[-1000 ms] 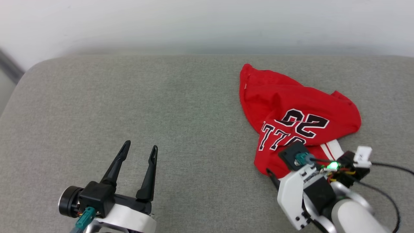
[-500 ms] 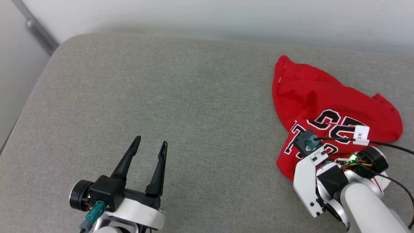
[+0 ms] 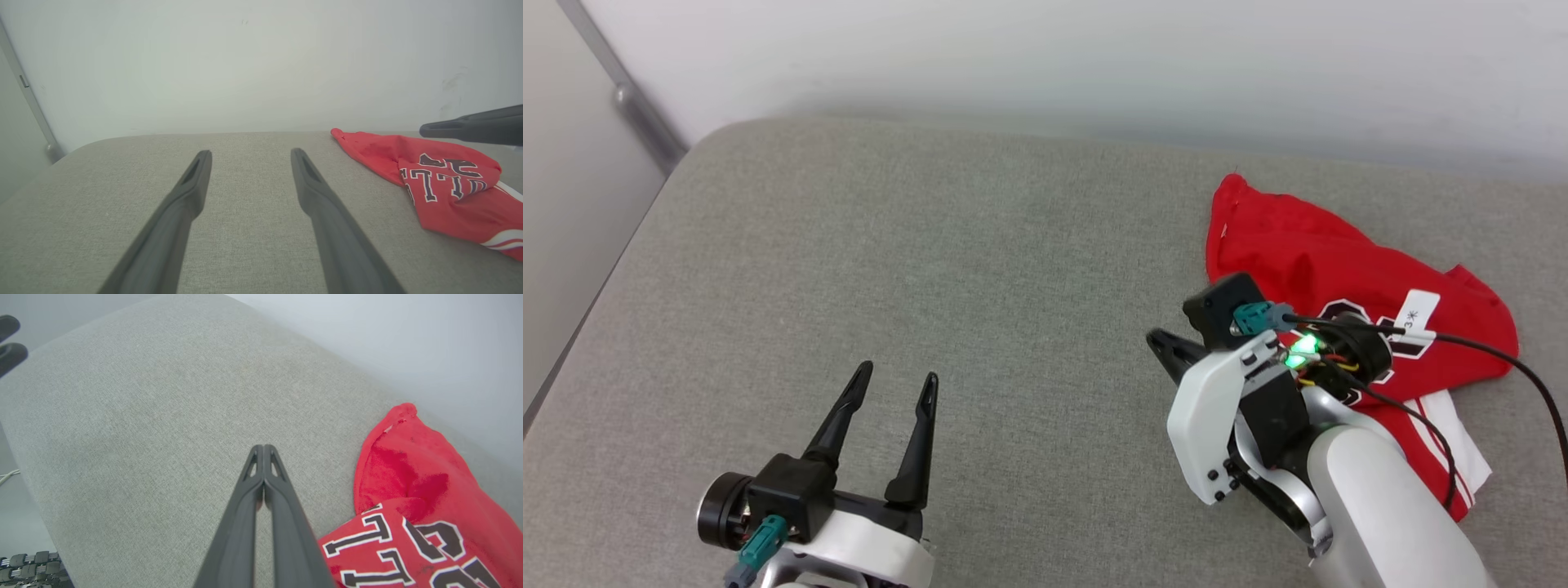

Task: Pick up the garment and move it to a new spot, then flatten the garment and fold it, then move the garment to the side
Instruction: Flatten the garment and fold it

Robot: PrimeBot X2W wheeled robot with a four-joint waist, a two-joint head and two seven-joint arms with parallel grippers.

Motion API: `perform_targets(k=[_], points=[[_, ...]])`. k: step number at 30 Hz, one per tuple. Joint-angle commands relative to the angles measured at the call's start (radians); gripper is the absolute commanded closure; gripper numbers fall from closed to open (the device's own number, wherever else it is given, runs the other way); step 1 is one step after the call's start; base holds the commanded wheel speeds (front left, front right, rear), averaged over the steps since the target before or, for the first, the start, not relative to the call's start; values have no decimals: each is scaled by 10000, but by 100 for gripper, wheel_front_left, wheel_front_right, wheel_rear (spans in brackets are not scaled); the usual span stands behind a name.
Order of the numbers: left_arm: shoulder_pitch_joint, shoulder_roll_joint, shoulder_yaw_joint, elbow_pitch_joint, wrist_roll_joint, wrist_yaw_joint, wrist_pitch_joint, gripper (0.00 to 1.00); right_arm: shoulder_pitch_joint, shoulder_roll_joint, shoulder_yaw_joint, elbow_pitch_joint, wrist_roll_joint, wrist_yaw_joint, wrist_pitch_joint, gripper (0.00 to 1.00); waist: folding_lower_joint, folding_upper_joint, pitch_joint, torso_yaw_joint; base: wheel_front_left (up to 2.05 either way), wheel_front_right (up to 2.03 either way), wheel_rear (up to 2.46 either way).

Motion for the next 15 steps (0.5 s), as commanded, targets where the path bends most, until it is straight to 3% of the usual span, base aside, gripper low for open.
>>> perform_targets(k=[1, 5, 15], points=[[87, -9, 72, -6, 92, -49, -26, 0, -166, 17, -18, -100, -31, -7, -76, 100, 0, 0, -141, -28, 0, 0, 0], [287, -50, 313, -89, 71, -59, -26, 0, -60, -173, 203, -399, -304, -7, 53, 100, 0, 0, -282, -115, 0, 0, 0], [507, -133, 401, -121, 198, -136, -26, 0, 603, -179, -637, -255, -995, -7, 558, 100, 0, 0, -330, -262, 0, 0, 0]])
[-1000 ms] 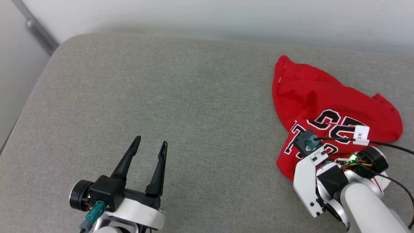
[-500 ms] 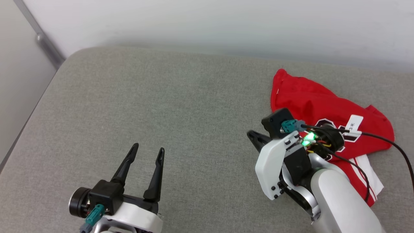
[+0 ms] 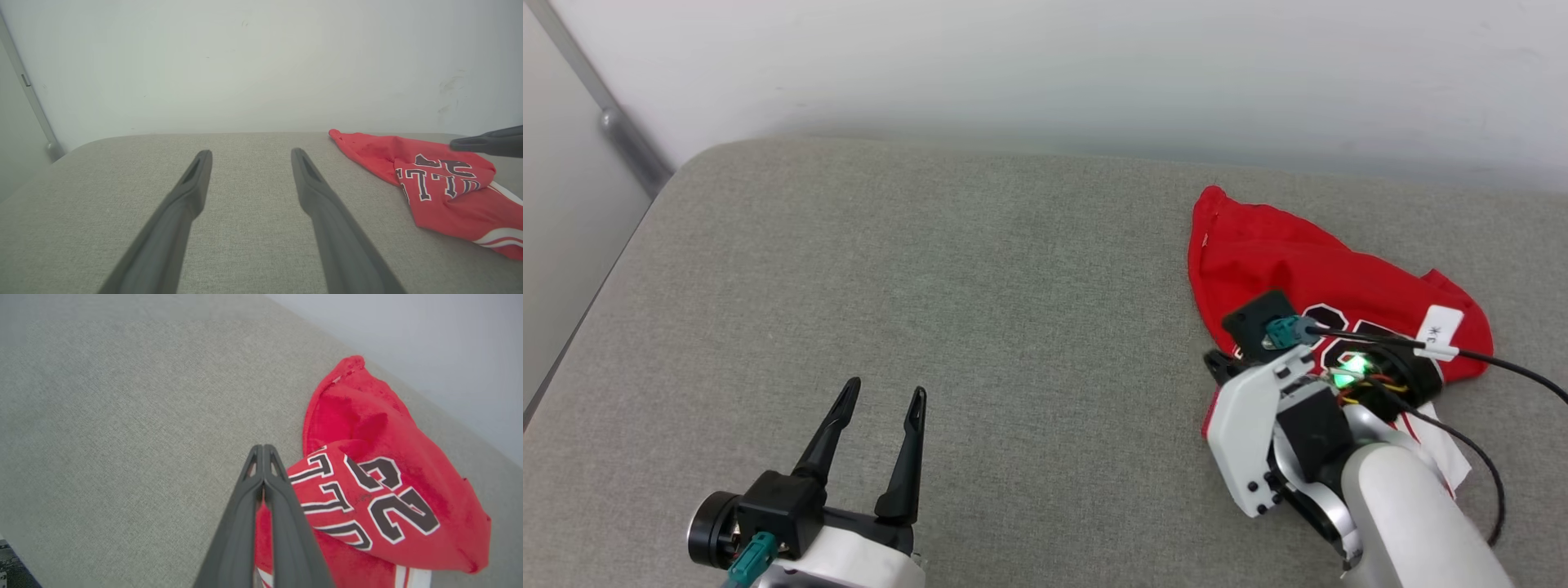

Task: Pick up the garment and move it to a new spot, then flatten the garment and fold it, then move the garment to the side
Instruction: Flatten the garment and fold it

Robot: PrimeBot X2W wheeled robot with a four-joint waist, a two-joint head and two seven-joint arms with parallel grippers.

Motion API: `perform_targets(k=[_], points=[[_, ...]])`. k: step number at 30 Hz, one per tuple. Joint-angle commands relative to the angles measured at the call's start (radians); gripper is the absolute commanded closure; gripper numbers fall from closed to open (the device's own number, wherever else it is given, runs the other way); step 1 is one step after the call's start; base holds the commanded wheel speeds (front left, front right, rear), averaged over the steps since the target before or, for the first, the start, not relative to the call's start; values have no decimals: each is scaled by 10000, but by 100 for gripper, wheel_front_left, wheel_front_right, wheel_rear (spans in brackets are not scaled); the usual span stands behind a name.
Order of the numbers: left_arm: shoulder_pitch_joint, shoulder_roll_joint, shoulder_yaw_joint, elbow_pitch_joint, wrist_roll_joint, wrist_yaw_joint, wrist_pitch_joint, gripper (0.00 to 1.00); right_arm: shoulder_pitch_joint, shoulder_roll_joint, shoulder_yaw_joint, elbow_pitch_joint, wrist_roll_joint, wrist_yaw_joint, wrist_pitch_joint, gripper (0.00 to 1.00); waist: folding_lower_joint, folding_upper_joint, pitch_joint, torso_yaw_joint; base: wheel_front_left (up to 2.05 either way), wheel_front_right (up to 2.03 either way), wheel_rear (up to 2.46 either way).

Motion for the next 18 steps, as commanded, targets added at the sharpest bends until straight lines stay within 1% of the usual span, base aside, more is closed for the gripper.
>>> perform_targets(k=[1, 2, 3, 5, 10, 13, 18], points=[[42, -7, -12, -3, 56, -13, -26, 0, 208, 53, -196, 93, -97, -8, 149, 100, 0, 0, 23, 10, 0, 0, 0], [19, -16, -31, 4, 67, -24, -26, 0, 279, 67, -316, 149, -156, -7, 323, 68, 0, 0, 42, 23, 0, 0, 0], [-7, -26, -41, 8, 72, -22, -26, 0, 377, 49, -431, 233, -248, -7, 593, 0, 0, 0, 64, 42, 0, 0, 0], [-37, -44, -66, 36, 56, -38, -26, 0, 522, -45, -551, 265, -420, -7, 968, 0, 0, 0, 111, 94, 0, 0, 0], [-52, -100, -115, 122, 33, -71, -26, 0, 848, -166, -812, 303, -411, -7, 1629, 0, 0, 0, 237, 240, 0, 0, 0], [-128, -134, -170, 169, 55, -80, -26, 0, 910, -184, -1004, 480, -458, -7, 1843, 0, 0, 0, 315, 343, 0, 0, 0], [-248, -199, -241, 246, 23, -88, -26, 0, 732, -173, -1249, 1165, -597, -7, 1906, 0, 0, 0, 467, 553, 0, 0, 0]])
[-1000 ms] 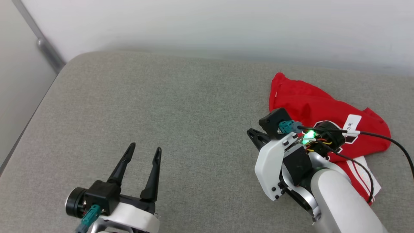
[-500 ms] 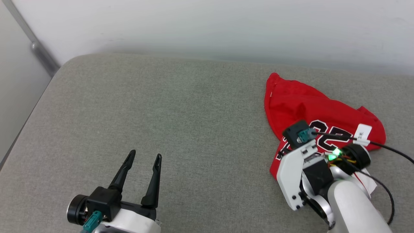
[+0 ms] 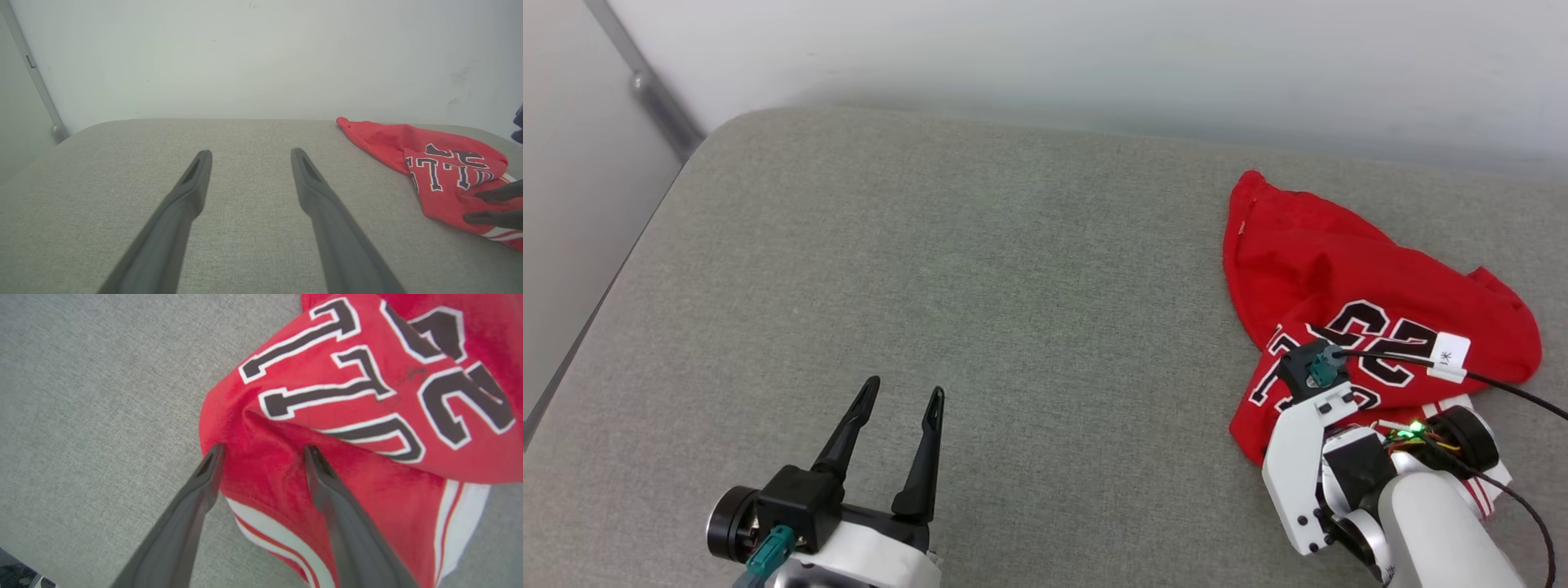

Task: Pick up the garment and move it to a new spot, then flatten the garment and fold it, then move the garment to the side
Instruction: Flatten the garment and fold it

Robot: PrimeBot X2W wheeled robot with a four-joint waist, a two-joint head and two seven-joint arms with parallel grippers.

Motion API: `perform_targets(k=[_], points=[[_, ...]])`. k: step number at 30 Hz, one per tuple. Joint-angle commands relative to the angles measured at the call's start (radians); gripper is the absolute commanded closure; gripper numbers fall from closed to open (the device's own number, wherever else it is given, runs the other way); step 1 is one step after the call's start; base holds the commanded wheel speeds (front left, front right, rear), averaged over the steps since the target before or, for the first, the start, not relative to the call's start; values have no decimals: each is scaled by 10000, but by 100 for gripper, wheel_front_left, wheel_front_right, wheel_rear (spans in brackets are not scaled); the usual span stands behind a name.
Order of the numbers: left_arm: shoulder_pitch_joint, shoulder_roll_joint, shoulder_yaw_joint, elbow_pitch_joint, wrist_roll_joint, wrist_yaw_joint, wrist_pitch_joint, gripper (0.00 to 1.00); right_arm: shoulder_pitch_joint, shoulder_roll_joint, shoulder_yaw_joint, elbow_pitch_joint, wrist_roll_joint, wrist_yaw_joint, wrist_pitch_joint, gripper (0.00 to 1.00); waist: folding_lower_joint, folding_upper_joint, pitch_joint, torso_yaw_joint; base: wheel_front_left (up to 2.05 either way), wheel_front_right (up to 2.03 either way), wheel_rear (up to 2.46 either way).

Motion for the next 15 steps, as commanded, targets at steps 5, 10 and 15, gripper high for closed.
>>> perform_targets(k=[5, 10, 15], points=[[-211, -85, -45, 112, -31, -29, -26, 0, -253, 76, -259, 841, -219, -5, -95, 0, 0, 0, 187, 287, 0, 0, 0], [-229, -99, -91, 188, -65, -34, -26, 0, -396, 83, -236, 1419, -300, -3, -575, 100, 0, 0, 214, 439, 0, 0, 0], [-117, -28, -50, 324, -89, -37, -26, 0, -669, 334, -29, 1308, -46, -3, -1405, 100, 0, 0, -25, 382, 0, 0, 0]])
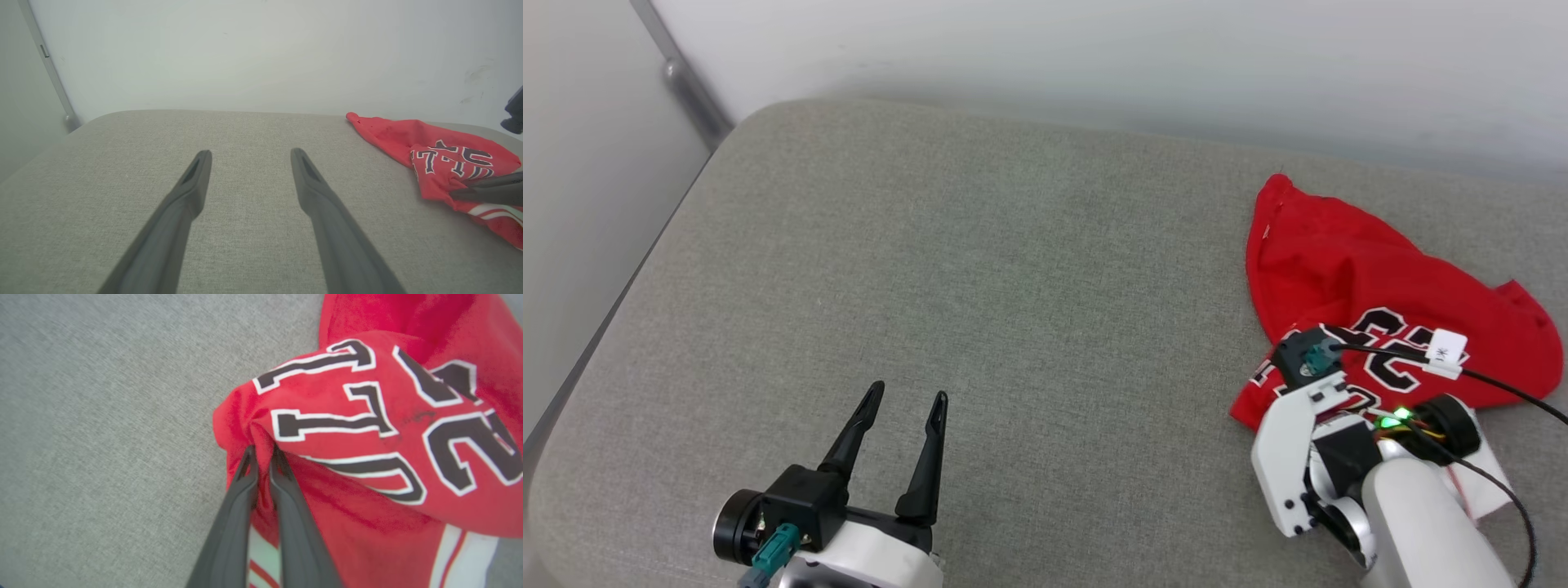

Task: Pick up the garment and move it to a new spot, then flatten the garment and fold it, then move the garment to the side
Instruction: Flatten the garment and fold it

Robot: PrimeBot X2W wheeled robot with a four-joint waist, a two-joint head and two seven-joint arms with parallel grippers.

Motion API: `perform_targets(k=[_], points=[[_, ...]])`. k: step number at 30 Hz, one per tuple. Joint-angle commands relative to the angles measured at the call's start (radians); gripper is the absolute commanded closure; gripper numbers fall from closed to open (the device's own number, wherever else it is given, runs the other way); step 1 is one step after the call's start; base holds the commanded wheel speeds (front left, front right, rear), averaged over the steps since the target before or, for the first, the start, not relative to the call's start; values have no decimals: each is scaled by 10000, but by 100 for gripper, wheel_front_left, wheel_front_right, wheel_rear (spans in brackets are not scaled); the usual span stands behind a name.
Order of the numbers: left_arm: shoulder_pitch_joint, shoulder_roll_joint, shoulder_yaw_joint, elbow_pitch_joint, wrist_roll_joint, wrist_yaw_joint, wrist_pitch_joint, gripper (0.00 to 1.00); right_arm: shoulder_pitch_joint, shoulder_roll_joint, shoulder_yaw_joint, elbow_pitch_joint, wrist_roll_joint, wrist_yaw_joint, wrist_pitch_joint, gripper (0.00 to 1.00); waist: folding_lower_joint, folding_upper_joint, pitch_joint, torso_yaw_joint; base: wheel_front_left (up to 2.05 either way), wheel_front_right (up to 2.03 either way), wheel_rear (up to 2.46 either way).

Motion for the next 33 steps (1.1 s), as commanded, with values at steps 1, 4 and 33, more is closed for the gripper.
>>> perform_targets(k=[1, 4, 33], points=[[11, 26, 12, 33, -9, -22, -26, 0, -204, 127, 113, -114, 125, -3, -235, 100, 0, 0, -148, -60, 0, 0, 0], [68, 71, 31, 72, -25, -23, -26, 0, -419, 231, 522, -439, 455, -3, -742, 100, 0, 0, -376, -129, 0, 0, 0], [227, 341, 20, -52, 39, -16, -26, 0, -33, 138, 994, 976, 1712, -3, -2262, 0, 0, 0, -633, -644, 0, 0, 0]])
